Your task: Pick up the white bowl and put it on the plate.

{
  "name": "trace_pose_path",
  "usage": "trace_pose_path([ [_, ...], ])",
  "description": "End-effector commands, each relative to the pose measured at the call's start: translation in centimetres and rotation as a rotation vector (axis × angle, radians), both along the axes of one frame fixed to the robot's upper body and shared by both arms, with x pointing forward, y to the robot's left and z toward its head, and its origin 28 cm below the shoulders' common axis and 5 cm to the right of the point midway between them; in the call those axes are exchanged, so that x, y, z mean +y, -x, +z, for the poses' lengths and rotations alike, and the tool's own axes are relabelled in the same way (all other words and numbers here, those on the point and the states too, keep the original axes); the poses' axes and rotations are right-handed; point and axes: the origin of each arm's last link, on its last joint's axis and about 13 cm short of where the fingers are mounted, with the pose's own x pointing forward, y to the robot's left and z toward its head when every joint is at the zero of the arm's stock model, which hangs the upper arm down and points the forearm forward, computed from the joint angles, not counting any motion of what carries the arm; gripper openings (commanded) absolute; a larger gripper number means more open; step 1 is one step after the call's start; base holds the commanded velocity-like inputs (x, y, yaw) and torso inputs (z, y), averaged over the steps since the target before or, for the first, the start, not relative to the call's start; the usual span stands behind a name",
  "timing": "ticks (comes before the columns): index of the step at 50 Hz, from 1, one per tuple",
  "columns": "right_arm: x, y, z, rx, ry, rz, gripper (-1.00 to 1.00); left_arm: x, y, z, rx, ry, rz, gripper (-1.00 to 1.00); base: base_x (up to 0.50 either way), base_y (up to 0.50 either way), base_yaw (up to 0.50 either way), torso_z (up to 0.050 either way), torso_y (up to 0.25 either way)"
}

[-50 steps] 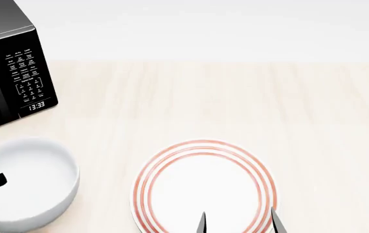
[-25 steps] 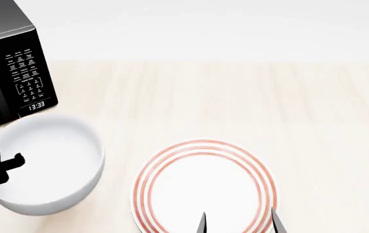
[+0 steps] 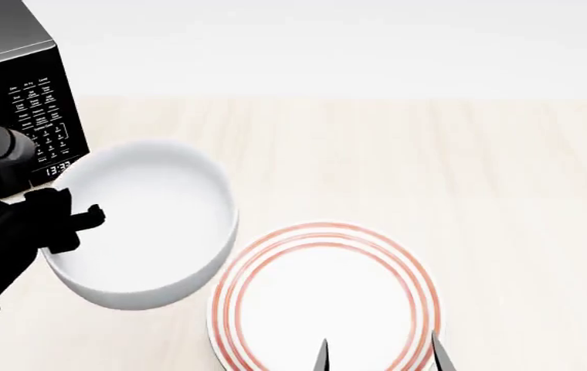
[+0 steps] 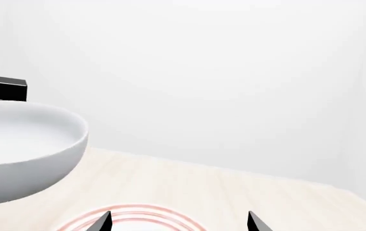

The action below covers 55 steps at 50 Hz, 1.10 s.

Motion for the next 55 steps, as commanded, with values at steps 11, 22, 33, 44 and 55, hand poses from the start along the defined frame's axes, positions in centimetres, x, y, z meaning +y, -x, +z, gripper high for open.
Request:
trace_pose_path([
  [11, -0.2, -0.2, -0.1, 0.002, -0.005, -0.002, 1.00, -4.2, -2.0, 2.2, -0.045, 0.027, -0.119, -1.00, 0.00, 0.00, 0.00, 0.000, 0.001],
  [22, -0.2, -0.2, -0.2, 0.006, -0.004, 0.000, 1.00, -5.6, -2.1, 1.8, -0.031, 0.018, -0.157, -1.00, 0.00, 0.00, 0.00, 0.000, 0.001],
  [33, -0.3, -0.3, -0.3, 0.008, -0.002, -0.005, 1.00, -7.6, -2.1, 1.0, -0.006, -0.010, -0.225, -1.00, 0.00, 0.00, 0.00, 0.000, 0.000],
  [44, -0.2, -0.3, -0.4, 0.009, 0.003, -0.003, 1.00, -9.5, -2.5, 0.5, 0.003, 0.007, -0.271, -1.00, 0.00, 0.00, 0.00, 0.000, 0.001],
  [55, -0.3, -0.3, -0.4, 0.008, 0.003, -0.006, 1.00, -10.8, -2.9, -0.1, 0.011, 0.004, -0.302, -1.00, 0.00, 0.00, 0.00, 0.000, 0.000],
])
